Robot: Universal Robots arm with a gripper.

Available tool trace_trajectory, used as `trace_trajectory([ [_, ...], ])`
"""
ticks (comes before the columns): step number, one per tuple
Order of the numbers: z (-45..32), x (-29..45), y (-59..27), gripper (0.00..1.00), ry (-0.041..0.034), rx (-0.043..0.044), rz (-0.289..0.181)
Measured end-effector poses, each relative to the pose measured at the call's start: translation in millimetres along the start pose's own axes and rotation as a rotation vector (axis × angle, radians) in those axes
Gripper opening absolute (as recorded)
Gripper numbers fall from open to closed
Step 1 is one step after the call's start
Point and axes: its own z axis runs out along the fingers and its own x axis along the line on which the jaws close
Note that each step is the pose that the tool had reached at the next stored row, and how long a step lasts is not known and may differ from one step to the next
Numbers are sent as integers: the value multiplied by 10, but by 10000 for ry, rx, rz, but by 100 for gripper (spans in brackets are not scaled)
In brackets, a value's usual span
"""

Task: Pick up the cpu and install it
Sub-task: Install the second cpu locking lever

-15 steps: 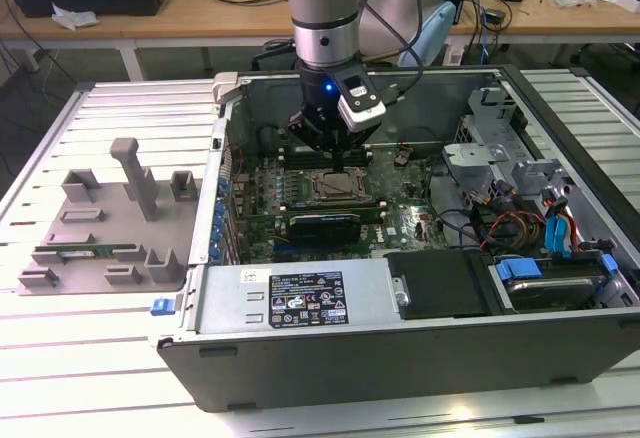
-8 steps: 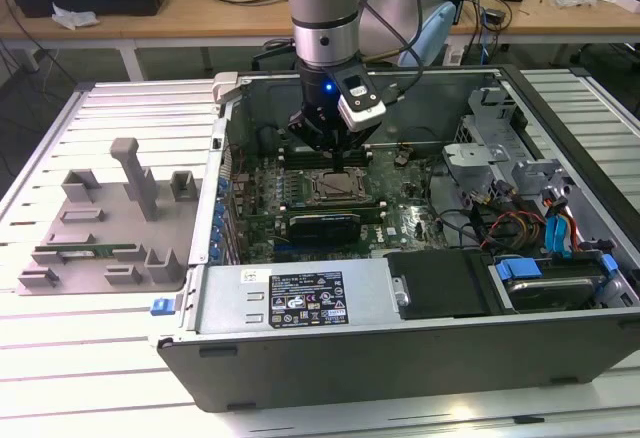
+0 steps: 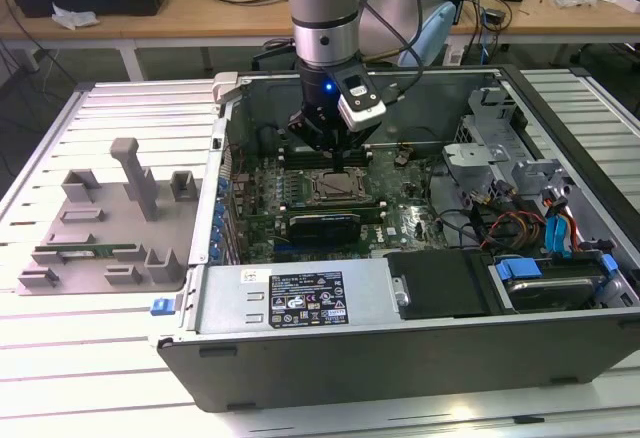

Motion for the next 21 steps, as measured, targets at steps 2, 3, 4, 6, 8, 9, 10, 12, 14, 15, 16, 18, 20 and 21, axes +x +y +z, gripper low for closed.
trace_trajectory([
  [2,1,-4,-36,11,0,0,2],
  [3,2,-6,-53,11,1,1,1],
  [4,3,-8,-73,11,0,-1,2],
  [6,4,-13,-114,11,0,2,1],
  [8,6,-18,-152,11,-3,38,-4],
  [9,7,-19,-167,11,-3,64,-6],
  [10,10,-22,-190,11,-1,109,-11],
  [12,16,-25,-222,11,10,208,-22],
  [14,20,-27,-242,11,28,343,-38],
  [15,24,-28,-253,11,41,442,-49],
  [16,31,-31,-268,11,65,556,-67],
  [18,62,-33,-307,11,117,602,-95],
  [20,98,-34,-345,11,145,538,-146],
  [21,104,-34,-350,11,148,513,-175],
])
